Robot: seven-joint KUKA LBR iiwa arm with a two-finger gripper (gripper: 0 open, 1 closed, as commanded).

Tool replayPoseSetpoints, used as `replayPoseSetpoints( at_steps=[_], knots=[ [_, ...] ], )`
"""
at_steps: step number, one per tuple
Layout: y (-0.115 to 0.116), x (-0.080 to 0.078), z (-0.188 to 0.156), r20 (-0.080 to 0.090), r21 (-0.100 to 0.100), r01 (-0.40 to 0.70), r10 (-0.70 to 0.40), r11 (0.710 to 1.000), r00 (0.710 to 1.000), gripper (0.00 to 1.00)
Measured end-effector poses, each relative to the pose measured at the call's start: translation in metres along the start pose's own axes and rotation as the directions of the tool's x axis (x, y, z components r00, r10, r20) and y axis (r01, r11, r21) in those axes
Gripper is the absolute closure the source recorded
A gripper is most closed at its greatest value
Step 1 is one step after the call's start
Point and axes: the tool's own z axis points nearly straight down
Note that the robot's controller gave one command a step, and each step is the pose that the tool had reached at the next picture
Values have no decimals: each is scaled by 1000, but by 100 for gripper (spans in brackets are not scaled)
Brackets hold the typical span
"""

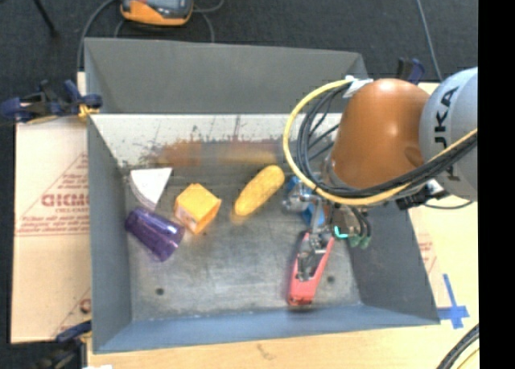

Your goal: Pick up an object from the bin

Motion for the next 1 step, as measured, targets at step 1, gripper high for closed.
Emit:
replayPoseSetpoints(
  at_steps=[1],
  knots=[
    [0,-2,-4,8,0,0,0,1000,1000,0]
  ],
)
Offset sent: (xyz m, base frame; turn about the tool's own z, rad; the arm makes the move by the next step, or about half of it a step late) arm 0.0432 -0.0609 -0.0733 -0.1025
